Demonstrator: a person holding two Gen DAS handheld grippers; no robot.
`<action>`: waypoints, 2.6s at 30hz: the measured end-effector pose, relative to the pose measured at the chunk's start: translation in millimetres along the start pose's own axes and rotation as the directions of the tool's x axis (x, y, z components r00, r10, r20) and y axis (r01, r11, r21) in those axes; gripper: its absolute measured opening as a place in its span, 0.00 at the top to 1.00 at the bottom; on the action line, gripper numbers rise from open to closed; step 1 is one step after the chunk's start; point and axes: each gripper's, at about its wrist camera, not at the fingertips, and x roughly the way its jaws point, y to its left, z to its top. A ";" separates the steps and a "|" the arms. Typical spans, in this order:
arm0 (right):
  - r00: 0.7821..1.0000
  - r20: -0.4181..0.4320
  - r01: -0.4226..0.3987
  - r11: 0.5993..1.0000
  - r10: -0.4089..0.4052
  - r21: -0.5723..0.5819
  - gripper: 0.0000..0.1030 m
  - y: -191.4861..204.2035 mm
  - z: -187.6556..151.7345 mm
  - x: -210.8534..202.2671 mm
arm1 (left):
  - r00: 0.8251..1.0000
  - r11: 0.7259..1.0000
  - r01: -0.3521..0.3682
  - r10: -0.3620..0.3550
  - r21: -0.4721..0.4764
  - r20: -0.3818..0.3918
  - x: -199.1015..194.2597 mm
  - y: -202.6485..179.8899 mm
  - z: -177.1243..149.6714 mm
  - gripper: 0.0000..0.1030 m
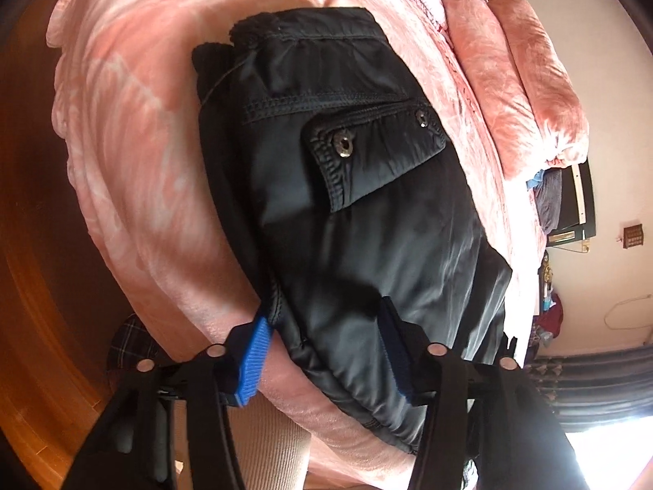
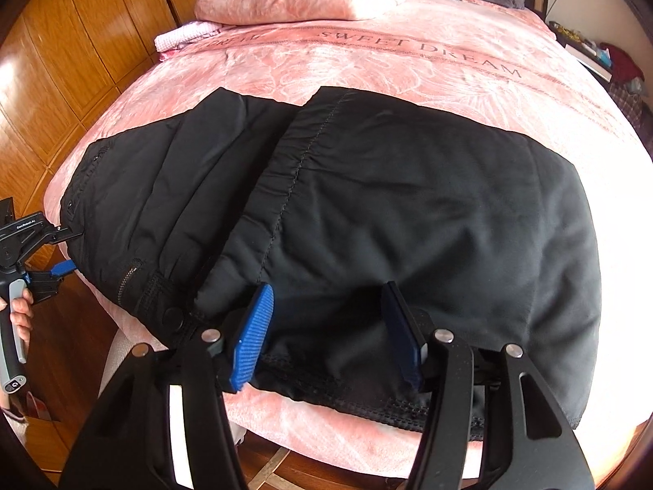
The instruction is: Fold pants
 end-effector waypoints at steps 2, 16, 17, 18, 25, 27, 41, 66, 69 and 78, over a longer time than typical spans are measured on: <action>1.000 -0.003 0.002 1.000 -0.002 -0.002 0.45 -0.4 0.1 1.1 | 0.999 1.000 0.023 -0.023 -0.001 0.025 -4.2 -0.8 0.8 0.67; 1.000 -0.011 0.013 1.000 -0.013 -0.022 0.41 3.9 0.0 5.0 | 0.991 0.990 0.103 -0.094 -0.101 0.096 6.5 15.6 25.4 0.79; 1.000 -0.010 0.014 1.000 -0.014 -0.022 0.41 4.3 -0.2 5.2 | 0.990 0.989 0.104 -0.093 -0.103 0.104 4.5 13.9 25.3 0.80; 1.000 -0.010 0.014 1.000 -0.014 -0.022 0.41 4.3 -0.3 5.2 | 0.989 0.989 0.108 -0.097 -0.100 0.116 2.0 10.6 24.9 0.84; 1.000 -0.011 0.011 1.000 -0.011 -0.020 0.38 3.8 -0.4 4.9 | 0.957 0.980 0.181 -0.195 0.083 0.215 -27.0 -46.7 18.6 0.87; 1.000 -0.010 0.007 1.000 -0.008 -0.015 0.38 3.1 -0.5 4.2 | 0.950 0.967 0.188 -0.224 0.174 0.217 -32.2 -76.3 15.3 0.87; 0.998 0.032 -0.063 0.994 0.060 0.087 0.38 -20.1 0.0 -14.9 | 0.952 0.740 0.200 -0.301 0.643 0.050 -13.6 -216.8 -64.0 0.87; 0.999 0.053 -0.012 0.971 0.000 0.237 0.34 -78.0 -0.4 -30.1 | 0.961 0.472 0.211 0.058 0.856 -0.269 61.3 -230.5 -150.6 0.30; 0.998 0.056 -0.013 0.971 -0.001 0.240 0.32 -77.8 0.8 -32.8 | 0.943 0.511 0.284 0.004 0.811 -0.333 44.1 -232.6 -144.0 0.24; 0.991 0.130 -0.050 0.972 0.020 0.231 0.24 -75.8 20.0 -56.0 | 0.995 0.574 -0.028 0.097 0.818 -0.034 48.7 -229.8 -97.1 0.09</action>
